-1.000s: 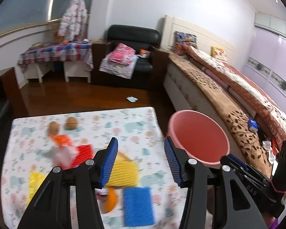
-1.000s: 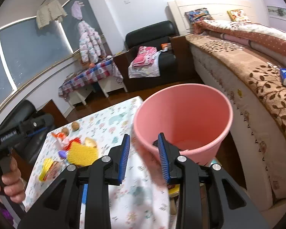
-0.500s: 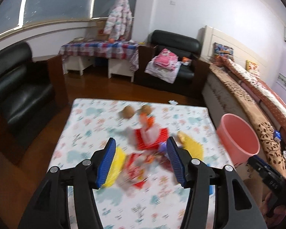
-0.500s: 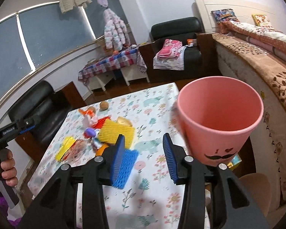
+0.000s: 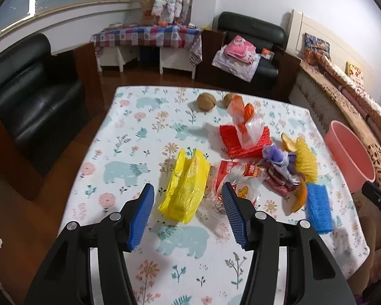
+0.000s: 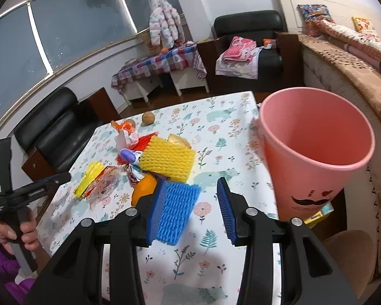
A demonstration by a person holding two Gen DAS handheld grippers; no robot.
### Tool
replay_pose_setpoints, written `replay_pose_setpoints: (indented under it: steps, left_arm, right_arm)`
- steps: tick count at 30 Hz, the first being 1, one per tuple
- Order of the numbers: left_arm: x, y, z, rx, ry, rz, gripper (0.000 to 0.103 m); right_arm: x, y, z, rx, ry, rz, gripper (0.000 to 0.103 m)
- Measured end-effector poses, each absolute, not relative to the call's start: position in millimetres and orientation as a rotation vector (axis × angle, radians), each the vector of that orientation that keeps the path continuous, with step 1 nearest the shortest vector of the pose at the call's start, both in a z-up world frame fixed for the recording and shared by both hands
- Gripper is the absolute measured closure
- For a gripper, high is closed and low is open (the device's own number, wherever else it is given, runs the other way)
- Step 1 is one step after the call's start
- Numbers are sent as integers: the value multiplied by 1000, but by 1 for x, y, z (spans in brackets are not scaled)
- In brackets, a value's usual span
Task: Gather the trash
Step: 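Move both open tools back over the table, then grasp the yellow plastic bag with the left tool, then grasp the yellow foam fruit net with the right tool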
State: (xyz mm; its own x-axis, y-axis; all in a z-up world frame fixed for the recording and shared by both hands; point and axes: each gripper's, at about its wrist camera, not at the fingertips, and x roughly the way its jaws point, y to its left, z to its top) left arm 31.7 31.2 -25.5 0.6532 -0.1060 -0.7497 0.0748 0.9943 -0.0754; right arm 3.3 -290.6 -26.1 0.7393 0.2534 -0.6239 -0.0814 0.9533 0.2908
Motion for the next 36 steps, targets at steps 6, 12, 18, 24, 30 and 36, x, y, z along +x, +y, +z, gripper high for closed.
replay_pose_setpoints:
  steps: [6,12,18,24,30,36]
  left_arm:
    - [56,32,-51,-15,894,-85,48]
    - [70,38,-65,-39,931,-78,49]
    - [73,48,-72,-85,949,-75,83]
    - [68,54,-62,-123,917,-90,88]
    - [64,58,-49,-157,887,-102,88]
    - [64,56,-40,-171,870,-128,88]
  right_arm:
    - [18,-278,-33,234,728,248,61]
    - [36,-268,-37,208,758,297,61]
    - [55,-254,-38,152,776,338,61]
    - [70,-238,-38,85,780,383,61]
    - [90,-222,-47,-3,803,400,61]
    - [106,-226,-59,6,860,411,61]
